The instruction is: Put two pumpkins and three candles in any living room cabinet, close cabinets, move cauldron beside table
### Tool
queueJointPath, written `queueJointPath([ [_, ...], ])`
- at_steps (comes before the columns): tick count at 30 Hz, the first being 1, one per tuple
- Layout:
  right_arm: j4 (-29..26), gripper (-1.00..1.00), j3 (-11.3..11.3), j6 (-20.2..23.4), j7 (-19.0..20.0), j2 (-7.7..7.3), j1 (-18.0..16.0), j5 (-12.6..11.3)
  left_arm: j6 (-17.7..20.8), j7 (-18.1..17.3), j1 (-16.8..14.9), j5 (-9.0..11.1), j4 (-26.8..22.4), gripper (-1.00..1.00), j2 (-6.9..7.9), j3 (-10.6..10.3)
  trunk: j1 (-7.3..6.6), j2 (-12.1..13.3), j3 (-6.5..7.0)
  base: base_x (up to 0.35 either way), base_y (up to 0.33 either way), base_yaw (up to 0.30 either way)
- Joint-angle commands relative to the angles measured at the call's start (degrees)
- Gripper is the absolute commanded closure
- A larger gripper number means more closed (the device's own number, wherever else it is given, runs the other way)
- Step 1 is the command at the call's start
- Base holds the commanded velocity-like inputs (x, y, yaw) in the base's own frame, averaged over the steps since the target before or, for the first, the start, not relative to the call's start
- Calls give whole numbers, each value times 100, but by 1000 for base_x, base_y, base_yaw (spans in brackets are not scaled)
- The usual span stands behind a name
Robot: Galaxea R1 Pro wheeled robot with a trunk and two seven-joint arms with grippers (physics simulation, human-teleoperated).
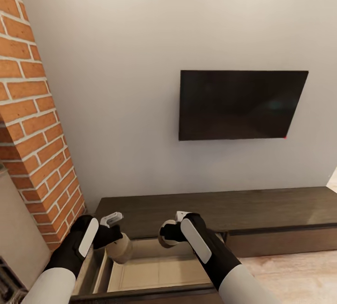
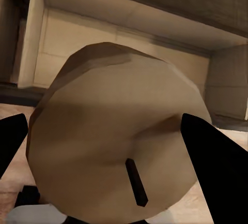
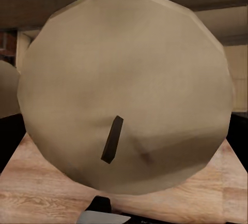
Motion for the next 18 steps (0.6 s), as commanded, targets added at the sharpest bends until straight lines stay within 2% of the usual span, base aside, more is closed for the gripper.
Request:
queueJointPath([
  [1, 1, 100, 0, 0, 0, 0, 0, -1, -39, 0, -1, 14, 1, 100, 0, 0, 23, -42, -15, 0, 0, 266],
  [7, 12, 100, 1, -1, 11, 0, 0, 8, -248, 4, -1, 32, 14, 100, -7, -9, 154, -283, -110, 0, 0, 119],
  [18, 21, 100, 1, 44, 47, 0, 0, 1, -309, 0, -6, 24, 100, 100, -53, -18, 396, -724, -256, 0, 0, -56],
])
